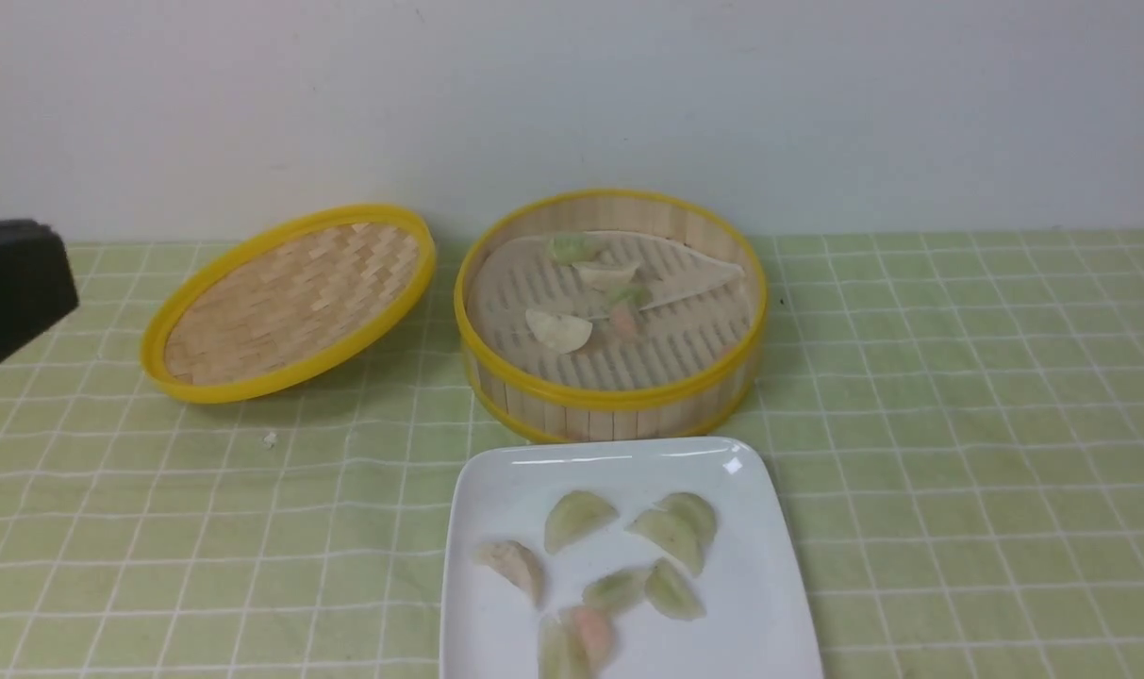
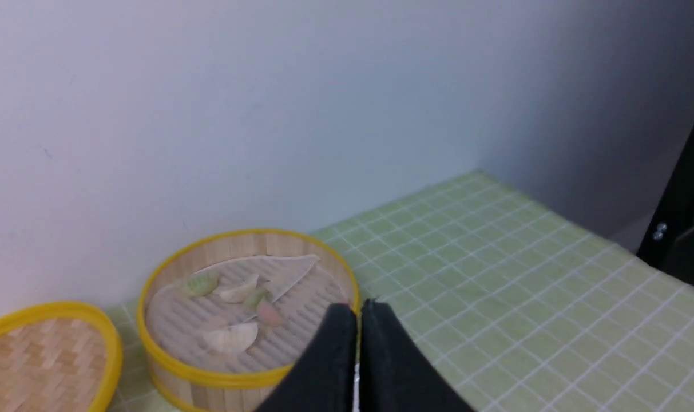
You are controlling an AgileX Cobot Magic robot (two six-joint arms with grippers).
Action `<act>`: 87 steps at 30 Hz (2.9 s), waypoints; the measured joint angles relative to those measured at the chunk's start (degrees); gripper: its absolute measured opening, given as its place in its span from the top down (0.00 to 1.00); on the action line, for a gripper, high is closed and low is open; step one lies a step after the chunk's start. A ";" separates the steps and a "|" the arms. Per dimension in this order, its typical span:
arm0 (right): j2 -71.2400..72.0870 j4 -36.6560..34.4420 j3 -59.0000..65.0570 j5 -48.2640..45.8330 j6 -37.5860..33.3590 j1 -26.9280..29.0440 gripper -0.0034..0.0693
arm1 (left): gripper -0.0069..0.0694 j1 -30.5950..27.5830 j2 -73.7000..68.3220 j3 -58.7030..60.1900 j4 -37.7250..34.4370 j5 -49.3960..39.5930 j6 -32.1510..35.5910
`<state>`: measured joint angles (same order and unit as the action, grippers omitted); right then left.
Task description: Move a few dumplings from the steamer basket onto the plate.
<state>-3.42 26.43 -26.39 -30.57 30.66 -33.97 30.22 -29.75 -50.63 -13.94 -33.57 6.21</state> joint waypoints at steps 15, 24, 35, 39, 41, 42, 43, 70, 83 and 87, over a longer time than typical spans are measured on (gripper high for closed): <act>0.00 0.09 0.00 0.02 -0.06 0.00 0.97 | 0.92 -0.09 3.00 4.10 2.54 2.13 0.45; 0.00 0.14 0.00 0.07 -0.06 0.00 0.97 | 0.92 -15.57 14.25 23.51 4.50 9.60 0.95; 0.00 0.14 0.00 0.07 -0.16 0.00 0.97 | 0.92 -27.36 30.01 48.95 5.36 11.66 1.07; 0.00 0.14 0.05 0.25 -0.17 0.00 0.97 | 0.92 -27.37 30.32 52.08 5.38 11.49 1.07; 0.00 0.14 0.05 0.25 -0.17 0.00 0.97 | 0.92 -27.37 30.32 52.13 5.38 11.49 1.02; 0.00 0.14 0.05 0.25 -0.17 0.00 0.97 | 0.92 -27.37 30.32 52.13 5.38 11.49 1.02; 0.00 0.14 0.05 0.25 -0.17 0.00 0.97 | 0.92 -27.37 30.32 52.13 5.38 11.49 1.02; 0.00 0.14 0.05 0.25 -0.23 0.00 0.97 | 0.92 -27.37 30.32 52.13 5.38 11.49 1.02; 0.00 -24.25 0.05 3.60 -22.66 0.00 0.97 | 0.92 -27.37 30.32 52.13 5.38 11.49 1.02; 0.00 -26.75 0.12 3.90 -24.00 0.08 0.97 | 0.92 -27.37 30.32 52.13 5.38 11.49 1.02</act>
<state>-3.42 -0.32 -26.27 -26.67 6.66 -33.89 2.85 0.57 1.50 -8.56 -22.09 7.23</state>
